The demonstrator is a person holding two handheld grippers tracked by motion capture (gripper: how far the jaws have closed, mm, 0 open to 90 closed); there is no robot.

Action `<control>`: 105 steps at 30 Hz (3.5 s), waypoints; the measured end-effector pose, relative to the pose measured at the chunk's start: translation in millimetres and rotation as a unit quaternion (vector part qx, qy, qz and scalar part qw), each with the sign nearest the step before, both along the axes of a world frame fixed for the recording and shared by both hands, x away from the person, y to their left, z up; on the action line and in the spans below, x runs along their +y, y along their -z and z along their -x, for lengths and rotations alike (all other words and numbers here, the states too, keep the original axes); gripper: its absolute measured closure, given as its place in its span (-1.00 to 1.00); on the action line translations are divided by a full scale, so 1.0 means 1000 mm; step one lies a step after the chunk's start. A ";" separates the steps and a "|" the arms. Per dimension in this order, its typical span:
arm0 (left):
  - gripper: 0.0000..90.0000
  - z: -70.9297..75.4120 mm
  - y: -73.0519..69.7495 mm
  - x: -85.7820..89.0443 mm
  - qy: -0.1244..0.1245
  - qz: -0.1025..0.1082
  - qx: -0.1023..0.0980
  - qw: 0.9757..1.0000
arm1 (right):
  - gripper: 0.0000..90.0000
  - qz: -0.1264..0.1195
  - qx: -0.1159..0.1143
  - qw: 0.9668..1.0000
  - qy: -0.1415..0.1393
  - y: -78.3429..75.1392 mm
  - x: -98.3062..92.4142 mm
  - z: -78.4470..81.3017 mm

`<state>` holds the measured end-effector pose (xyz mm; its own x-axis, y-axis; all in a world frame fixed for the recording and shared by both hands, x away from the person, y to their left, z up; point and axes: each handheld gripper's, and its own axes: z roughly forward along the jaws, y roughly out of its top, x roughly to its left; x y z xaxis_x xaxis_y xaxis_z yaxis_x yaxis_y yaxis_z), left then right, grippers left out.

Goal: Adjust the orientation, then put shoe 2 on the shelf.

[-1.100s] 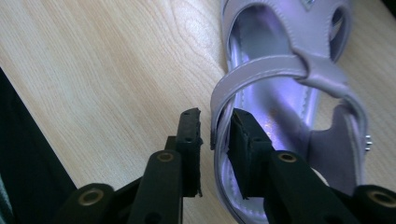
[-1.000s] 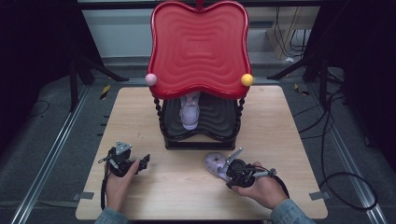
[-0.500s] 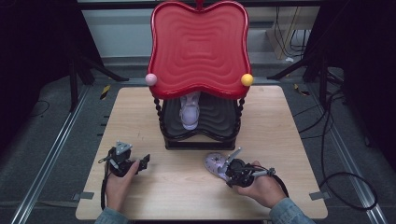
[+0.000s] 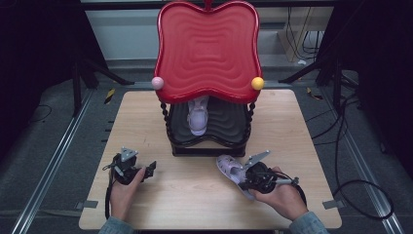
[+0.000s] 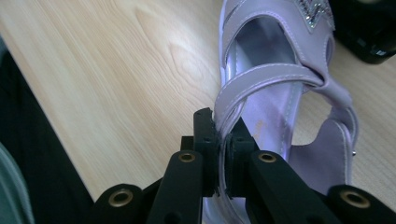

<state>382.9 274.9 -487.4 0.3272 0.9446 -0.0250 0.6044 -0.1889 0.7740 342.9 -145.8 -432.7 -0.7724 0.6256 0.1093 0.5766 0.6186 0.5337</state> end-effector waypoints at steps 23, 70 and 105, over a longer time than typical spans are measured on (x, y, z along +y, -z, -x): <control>-0.89 -0.002 0.005 -0.002 0.003 -0.012 0.005 1.000 | 0.92 -0.127 -0.090 0.987 0.028 -0.056 0.000 0.030; -0.89 -0.002 0.005 -0.001 0.005 -0.015 0.007 1.000 | 0.91 -0.192 -0.229 0.936 0.186 -0.069 0.054 -0.026; -0.89 -0.003 0.006 -0.005 0.013 -0.011 0.009 1.000 | 0.91 -0.168 -0.317 0.894 0.267 -0.049 0.091 -0.074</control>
